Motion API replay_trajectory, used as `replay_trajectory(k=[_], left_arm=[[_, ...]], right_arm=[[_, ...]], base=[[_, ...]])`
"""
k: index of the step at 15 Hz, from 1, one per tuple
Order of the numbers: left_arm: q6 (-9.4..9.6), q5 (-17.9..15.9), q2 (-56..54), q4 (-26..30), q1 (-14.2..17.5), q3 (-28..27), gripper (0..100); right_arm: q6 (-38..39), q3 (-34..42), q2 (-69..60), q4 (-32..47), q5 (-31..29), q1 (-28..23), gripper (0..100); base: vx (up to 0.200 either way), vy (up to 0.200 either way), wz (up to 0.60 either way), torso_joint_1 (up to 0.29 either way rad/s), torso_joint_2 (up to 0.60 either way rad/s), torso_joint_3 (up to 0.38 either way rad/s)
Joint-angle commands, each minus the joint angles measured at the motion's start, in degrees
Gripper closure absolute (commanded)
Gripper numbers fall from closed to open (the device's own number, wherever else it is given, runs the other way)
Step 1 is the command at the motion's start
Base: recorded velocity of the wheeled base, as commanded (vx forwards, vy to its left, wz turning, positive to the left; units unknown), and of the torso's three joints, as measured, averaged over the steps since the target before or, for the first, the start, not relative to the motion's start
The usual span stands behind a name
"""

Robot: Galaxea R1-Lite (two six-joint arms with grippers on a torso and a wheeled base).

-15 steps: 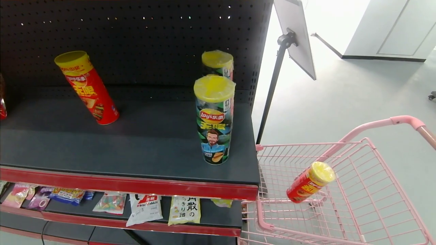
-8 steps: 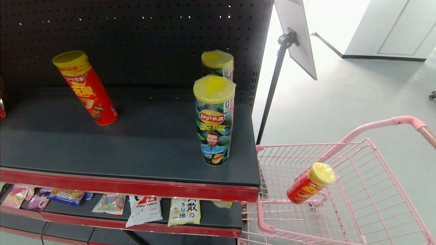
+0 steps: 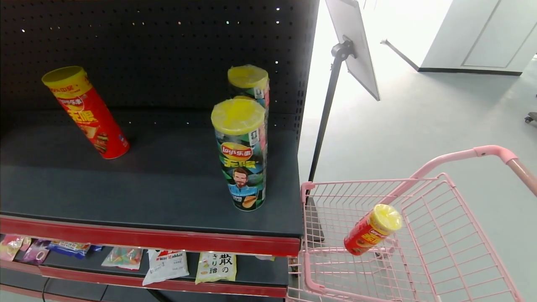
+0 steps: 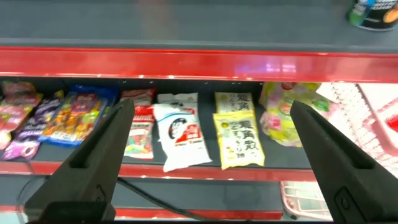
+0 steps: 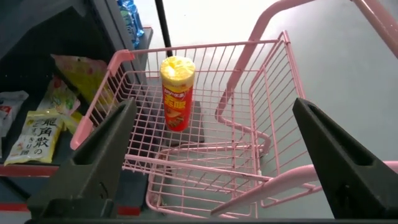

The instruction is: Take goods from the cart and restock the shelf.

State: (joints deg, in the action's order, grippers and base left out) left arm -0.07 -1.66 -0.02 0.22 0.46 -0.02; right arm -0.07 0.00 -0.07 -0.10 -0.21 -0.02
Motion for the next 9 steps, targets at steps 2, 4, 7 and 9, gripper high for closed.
replay_trajectory(k=[2, 4, 7, 9], left_arm=[[-0.01, -0.01, 0.02, -0.04, -0.02, 0.02, 0], [-0.01, -0.10, 0.02, -0.04, 0.06, 0.02, 0], [-0.01, -0.01, 0.02, -0.04, -0.02, 0.02, 0], [-0.01, -0.01, 0.02, -0.04, -0.02, 0.02, 0]], right_arm=[[-0.01, 0.00, 0.07, 0.10, -0.06, 0.02, 0], [-0.01, 0.00, 0.07, 0.10, -0.06, 0.02, 0], [-0.01, 0.00, 0.07, 0.10, -0.06, 0.02, 0], [-0.01, 0.00, 0.07, 0.10, -0.06, 0.02, 0]], base=[[0.000, 0.000, 0.00, 0.000, 0.00, 0.000], [0.000, 0.000, 0.00, 0.000, 0.00, 0.000], [0.000, 0.000, 0.00, 0.000, 0.00, 0.000], [0.000, 0.000, 0.00, 0.000, 0.00, 0.000]])
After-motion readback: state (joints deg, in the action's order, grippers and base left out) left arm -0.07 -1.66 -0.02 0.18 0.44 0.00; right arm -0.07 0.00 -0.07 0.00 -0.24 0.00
